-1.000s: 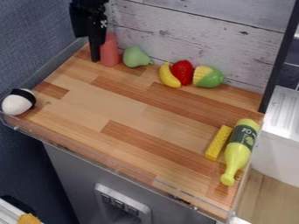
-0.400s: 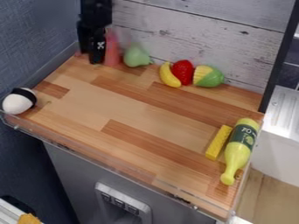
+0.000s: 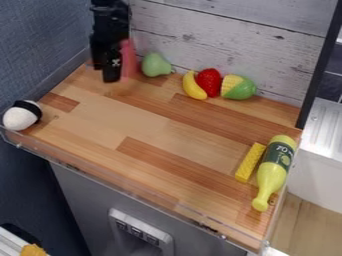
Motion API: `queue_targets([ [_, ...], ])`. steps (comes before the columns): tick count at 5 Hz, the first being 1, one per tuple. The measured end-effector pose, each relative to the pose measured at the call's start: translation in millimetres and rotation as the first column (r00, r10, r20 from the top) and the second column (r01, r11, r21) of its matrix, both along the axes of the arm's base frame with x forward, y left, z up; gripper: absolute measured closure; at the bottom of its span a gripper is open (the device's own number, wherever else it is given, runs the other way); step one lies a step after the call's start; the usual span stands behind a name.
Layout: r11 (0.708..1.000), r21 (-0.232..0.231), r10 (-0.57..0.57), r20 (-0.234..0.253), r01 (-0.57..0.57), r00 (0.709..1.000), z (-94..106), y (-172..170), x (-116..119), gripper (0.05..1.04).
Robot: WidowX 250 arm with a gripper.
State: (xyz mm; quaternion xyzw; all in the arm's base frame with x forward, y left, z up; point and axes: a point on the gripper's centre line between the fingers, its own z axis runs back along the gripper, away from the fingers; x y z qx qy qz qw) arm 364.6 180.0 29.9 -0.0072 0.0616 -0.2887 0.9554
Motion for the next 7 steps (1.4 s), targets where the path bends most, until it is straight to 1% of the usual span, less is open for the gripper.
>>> queue_targets([
  [2, 0.992, 0.006, 0.128, 0.002, -0.128, 0.992, -2.0, -2.6, 0.8, 0.089],
  [3, 0.987, 0.009, 0.159, 0.005, -0.159, 0.987, -1.6, -3.7, 1.7, 0.086],
  [4, 0.989, 0.008, 0.149, 0.003, -0.150, 0.989, -2.0, -6.2, 2.5, 0.085],
  [7, 1.000, 0.007, 0.020, -0.004, -0.020, 1.000, -1.8, -11.0, 4.8, 0.085],
])
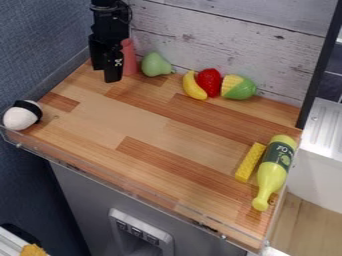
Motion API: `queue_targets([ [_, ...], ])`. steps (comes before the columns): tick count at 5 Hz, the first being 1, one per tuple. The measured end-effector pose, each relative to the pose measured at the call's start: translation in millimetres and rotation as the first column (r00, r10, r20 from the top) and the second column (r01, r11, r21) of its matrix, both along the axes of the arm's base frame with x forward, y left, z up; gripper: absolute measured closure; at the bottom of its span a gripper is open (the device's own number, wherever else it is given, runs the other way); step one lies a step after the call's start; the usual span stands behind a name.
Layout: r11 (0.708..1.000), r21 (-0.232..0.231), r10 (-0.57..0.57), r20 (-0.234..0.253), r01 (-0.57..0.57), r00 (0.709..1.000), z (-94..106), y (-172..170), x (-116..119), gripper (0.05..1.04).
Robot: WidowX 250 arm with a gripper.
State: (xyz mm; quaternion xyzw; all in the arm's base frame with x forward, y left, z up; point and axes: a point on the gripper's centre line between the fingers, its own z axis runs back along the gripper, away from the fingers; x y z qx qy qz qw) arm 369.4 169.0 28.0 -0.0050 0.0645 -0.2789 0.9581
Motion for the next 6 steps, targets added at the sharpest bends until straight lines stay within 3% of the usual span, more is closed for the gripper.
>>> queue_targets([
  [4, 0.997, 0.003, 0.077, 0.001, -0.077, 0.997, -0.7, -1.7, -0.1, 0.088],
  [5, 0.995, -0.009, 0.100, -0.030, -0.100, 0.995, -18.7, -5.1, -6.2, 0.089],
  [6, 0.995, -0.009, 0.098, -0.024, -0.099, 0.995, -18.6, -5.2, -5.8, 0.139],
])
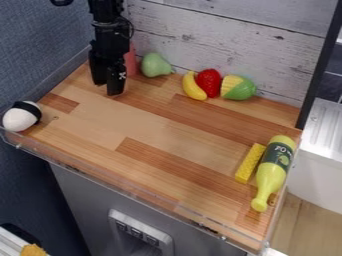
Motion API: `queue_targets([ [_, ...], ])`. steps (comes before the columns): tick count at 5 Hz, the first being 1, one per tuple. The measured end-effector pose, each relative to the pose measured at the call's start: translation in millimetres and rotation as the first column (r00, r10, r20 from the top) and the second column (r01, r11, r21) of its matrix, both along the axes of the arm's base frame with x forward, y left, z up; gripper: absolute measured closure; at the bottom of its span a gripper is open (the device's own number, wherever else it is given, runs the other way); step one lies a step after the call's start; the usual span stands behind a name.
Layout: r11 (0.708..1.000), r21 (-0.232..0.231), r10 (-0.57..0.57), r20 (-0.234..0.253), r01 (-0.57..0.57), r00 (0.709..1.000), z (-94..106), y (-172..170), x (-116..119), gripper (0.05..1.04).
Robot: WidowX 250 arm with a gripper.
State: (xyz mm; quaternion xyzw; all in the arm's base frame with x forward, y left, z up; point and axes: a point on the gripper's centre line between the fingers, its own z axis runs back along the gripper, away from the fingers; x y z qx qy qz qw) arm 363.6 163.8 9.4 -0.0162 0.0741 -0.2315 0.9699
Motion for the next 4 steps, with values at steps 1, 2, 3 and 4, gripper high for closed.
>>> queue_targets([
  [1, 1.000, -0.004, -0.016, 0.004, 0.016, 1.000, -0.1, -0.3, 0.6, 0.410],
  [2, 0.998, -0.013, -0.058, -0.003, 0.058, 0.998, -0.6, -0.7, -0.4, 0.705],
  [3, 0.996, -0.027, -0.082, -0.012, 0.082, 0.997, 0.1, -1.6, -1.0, 0.919],
  [4, 0.996, -0.033, -0.083, -0.022, 0.083, 0.996, 1.6, -2.4, -0.9, 1.020],
])
